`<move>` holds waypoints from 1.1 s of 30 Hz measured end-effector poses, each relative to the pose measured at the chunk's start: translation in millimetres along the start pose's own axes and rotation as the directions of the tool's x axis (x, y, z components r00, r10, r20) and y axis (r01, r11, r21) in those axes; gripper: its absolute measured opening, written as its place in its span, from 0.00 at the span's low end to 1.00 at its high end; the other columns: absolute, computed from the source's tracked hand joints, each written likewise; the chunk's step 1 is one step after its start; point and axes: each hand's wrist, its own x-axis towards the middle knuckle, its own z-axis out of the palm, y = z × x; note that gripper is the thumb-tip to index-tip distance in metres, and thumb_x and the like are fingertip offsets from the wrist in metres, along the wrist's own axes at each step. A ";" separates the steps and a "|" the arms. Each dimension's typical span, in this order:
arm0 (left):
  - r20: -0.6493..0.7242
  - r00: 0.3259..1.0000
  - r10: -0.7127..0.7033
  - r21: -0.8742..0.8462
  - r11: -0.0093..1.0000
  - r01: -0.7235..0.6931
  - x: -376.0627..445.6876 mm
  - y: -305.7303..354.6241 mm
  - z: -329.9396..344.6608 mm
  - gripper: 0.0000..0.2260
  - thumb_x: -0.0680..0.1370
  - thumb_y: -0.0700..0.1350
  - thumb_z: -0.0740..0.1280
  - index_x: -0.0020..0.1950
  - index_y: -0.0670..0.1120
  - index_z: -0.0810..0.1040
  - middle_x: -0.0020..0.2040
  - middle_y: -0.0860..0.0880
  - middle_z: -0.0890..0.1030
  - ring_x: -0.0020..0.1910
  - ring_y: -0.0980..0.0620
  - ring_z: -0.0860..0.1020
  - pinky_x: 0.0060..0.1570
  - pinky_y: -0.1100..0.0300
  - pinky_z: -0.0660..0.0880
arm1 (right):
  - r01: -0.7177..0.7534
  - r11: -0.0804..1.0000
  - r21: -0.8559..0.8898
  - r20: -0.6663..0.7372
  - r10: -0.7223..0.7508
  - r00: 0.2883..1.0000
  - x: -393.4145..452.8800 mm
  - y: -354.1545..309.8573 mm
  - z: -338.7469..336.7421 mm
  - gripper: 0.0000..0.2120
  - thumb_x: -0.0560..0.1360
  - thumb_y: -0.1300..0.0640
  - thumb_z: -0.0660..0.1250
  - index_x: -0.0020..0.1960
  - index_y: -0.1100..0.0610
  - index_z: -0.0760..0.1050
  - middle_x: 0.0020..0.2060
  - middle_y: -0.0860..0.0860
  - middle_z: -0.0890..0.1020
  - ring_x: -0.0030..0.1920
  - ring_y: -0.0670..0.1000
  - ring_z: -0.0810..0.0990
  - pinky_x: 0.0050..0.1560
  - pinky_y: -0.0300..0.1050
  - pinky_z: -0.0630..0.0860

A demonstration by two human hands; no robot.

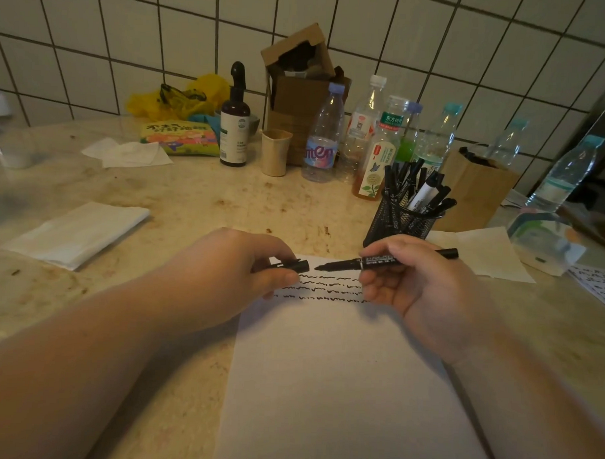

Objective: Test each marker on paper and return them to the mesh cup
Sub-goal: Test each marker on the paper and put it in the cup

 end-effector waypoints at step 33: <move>-0.102 0.974 0.203 -0.003 0.979 -0.204 -9.1 7.7 -5.4 0.08 0.79 0.51 0.65 0.56 0.56 0.81 0.42 0.60 0.79 0.45 0.61 0.75 0.43 0.71 0.70 | -0.015 0.983 -0.182 0.136 0.040 0.990 -4.7 -1.2 3.9 0.05 0.75 0.63 0.67 0.46 0.59 0.82 0.30 0.57 0.78 0.27 0.51 0.70 0.29 0.40 0.67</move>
